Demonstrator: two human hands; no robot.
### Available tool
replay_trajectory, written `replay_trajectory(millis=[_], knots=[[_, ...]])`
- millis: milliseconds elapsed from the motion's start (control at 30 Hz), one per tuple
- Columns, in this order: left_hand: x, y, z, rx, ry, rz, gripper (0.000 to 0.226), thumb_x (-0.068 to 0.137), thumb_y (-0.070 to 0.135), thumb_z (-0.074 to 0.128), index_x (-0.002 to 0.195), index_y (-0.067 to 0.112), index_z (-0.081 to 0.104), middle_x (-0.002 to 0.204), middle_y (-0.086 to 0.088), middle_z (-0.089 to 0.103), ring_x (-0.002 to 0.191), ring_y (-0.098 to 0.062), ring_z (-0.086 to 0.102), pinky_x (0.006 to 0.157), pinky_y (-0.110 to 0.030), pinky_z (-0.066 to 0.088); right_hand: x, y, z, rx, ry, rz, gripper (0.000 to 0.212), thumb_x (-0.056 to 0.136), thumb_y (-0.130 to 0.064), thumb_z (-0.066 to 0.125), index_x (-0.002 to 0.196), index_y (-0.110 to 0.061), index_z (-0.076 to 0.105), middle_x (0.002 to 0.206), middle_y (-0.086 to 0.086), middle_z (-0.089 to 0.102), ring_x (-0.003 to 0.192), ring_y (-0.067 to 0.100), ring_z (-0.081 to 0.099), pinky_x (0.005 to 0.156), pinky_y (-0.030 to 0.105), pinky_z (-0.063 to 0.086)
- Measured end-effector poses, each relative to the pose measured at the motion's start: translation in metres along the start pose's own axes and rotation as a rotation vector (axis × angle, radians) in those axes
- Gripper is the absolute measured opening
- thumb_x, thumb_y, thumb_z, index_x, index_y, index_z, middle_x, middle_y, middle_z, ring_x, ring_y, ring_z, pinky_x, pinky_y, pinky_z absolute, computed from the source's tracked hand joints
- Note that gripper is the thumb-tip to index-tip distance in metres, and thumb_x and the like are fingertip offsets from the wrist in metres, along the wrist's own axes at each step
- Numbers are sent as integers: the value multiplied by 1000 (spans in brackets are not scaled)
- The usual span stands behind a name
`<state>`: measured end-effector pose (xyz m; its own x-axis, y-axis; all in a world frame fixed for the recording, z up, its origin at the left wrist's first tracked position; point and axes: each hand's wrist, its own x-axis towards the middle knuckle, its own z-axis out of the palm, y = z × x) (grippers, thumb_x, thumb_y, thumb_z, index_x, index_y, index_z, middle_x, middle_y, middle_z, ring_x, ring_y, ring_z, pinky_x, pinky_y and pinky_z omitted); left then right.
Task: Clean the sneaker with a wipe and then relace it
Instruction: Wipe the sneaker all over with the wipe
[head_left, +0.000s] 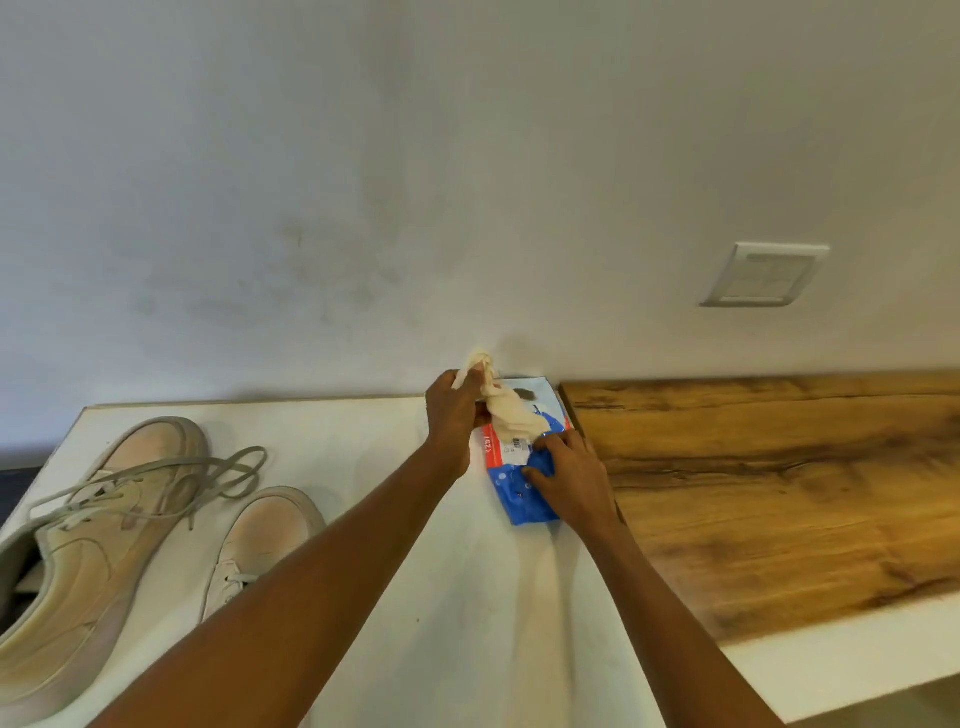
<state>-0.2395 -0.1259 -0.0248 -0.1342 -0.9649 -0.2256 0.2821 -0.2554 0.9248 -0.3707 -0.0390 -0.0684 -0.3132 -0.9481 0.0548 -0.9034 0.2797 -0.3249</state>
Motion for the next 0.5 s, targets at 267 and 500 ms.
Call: replay_trajectory(millis=[267, 500], knots=[[-44, 38, -29, 46, -267, -6, 13, 89, 13, 62, 102, 9, 61, 91, -7, 70, 77, -19, 69, 62, -27, 57, -32, -77, -61, 956, 150, 63, 20, 98, -13, 42, 101, -26, 57, 99, -6, 59, 84, -2, 60, 70, 6, 46], [-113, 72, -91, 98, -117, 5, 20, 86, 19, 66, 95, 4, 58, 81, -11, 65, 62, -20, 63, 51, -27, 54, -87, -146, -61, 1267, -99, 265, 24, 93, -25, 57, 114, -14, 57, 104, 9, 67, 86, 18, 68, 62, 23, 56]])
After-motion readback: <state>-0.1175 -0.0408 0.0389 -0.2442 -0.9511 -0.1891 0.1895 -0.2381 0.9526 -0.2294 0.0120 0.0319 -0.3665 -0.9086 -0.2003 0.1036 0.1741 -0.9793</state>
